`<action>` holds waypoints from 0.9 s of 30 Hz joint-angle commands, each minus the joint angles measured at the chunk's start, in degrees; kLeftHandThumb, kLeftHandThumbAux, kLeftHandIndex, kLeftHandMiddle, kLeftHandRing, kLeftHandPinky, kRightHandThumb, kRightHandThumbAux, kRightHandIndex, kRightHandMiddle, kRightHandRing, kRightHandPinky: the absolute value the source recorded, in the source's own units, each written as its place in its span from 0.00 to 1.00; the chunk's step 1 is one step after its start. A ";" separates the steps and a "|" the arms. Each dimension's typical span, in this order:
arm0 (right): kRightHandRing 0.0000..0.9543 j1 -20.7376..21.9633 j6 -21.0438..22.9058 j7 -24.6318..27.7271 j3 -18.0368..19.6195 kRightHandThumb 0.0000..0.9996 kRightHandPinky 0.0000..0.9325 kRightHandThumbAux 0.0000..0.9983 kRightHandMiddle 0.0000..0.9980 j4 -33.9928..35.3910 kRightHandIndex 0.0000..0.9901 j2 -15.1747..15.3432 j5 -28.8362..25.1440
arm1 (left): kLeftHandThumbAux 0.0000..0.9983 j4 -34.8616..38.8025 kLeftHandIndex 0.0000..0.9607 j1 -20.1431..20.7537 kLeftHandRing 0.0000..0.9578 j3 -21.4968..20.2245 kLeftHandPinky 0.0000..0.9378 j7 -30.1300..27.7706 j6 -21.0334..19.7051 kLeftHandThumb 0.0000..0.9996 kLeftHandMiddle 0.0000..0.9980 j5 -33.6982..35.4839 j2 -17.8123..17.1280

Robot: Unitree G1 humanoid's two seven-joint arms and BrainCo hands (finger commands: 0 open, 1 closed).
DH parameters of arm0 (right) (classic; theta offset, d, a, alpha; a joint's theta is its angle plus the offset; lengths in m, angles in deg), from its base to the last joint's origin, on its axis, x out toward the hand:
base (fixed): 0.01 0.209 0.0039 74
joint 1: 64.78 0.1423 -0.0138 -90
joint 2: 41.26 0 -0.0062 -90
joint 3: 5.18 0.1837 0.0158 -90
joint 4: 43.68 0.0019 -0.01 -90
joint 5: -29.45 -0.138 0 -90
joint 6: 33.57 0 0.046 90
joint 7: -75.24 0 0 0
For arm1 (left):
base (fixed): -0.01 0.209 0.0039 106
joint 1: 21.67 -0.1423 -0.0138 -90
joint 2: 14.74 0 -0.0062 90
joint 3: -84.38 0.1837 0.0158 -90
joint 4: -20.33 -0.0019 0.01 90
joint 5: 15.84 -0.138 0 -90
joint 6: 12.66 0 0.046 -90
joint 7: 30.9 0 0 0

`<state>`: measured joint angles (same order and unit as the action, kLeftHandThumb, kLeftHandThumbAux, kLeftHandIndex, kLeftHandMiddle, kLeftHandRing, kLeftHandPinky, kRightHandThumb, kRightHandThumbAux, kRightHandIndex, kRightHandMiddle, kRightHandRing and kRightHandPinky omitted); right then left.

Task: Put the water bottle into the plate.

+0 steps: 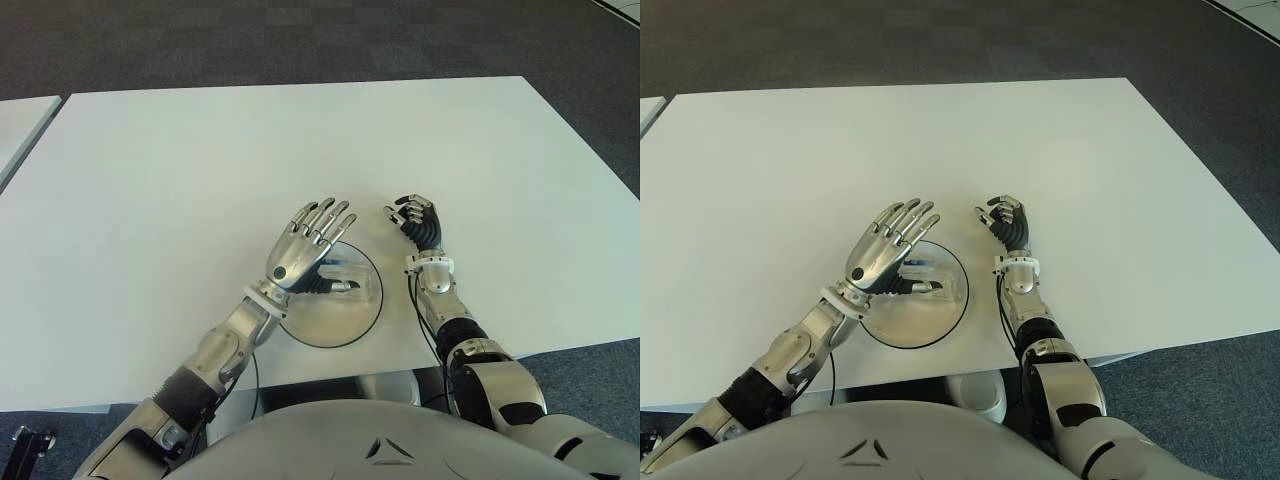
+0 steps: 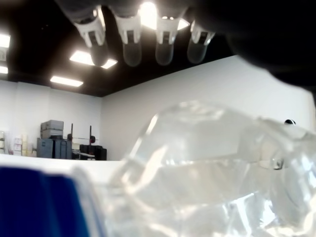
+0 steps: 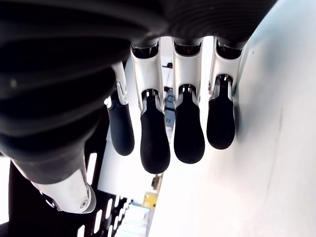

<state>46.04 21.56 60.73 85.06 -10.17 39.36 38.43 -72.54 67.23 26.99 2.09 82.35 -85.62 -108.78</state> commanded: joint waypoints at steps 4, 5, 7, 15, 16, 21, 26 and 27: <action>0.71 -0.85 0.58 0.39 0.00 0.71 0.66 0.73 0.69 -0.50 0.44 -0.27 -0.03 | 0.27 -2.29 0.00 0.23 0.00 0.83 0.00 3.83 -0.51 0.11 0.00 -0.94 -0.15; 0.71 -0.85 0.53 0.39 -0.01 0.71 0.66 0.73 0.69 -0.51 0.44 -0.27 -0.01 | 0.26 -2.48 0.00 0.28 0.00 0.89 0.00 4.20 -0.48 0.11 0.00 -0.95 -0.22; 0.71 -0.84 0.34 0.40 -0.07 0.71 0.66 0.73 0.69 -0.56 0.44 -0.22 0.07 | 0.26 -3.08 0.00 0.34 0.00 0.95 0.00 5.43 -0.30 0.10 0.00 -1.02 -0.48; 0.71 -0.78 0.22 0.07 -0.27 0.71 0.65 0.73 0.68 -0.58 0.44 -0.08 0.46 | 0.24 -8.67 0.00 1.80 0.00 0.85 0.00 16.57 1.47 0.08 0.00 0.16 1.00; 0.71 -0.76 0.26 0.00 -0.29 0.71 0.65 0.73 0.68 -0.58 0.44 -0.07 0.50 | 0.24 -9.30 0.00 1.96 0.00 0.75 0.00 17.66 2.09 0.08 0.00 0.84 1.27; 0.70 -0.73 0.53 -0.10 -0.41 0.71 0.63 0.73 0.68 -0.53 0.44 0.03 0.69 | 0.24 -12.18 0.00 2.20 0.00 -0.81 0.00 21.46 7.65 0.07 0.00 7.70 3.28; 0.71 -0.73 0.62 0.11 -0.44 0.71 0.65 0.73 0.69 -0.45 0.44 0.09 0.62 | 0.31 -15.03 0.00 2.37 0.00 -3.52 0.00 24.75 18.01 0.05 0.00 18.40 6.16; 0.71 -0.73 0.61 0.18 -0.43 0.71 0.65 0.73 0.69 -0.44 0.44 0.09 0.56 | 0.33 -15.66 0.00 2.42 0.00 -4.01 0.00 25.20 19.65 0.06 0.00 19.93 6.66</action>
<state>46.00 21.56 60.69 84.80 -10.12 39.59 38.71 -85.87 69.47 24.41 25.40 97.15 -70.89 -103.74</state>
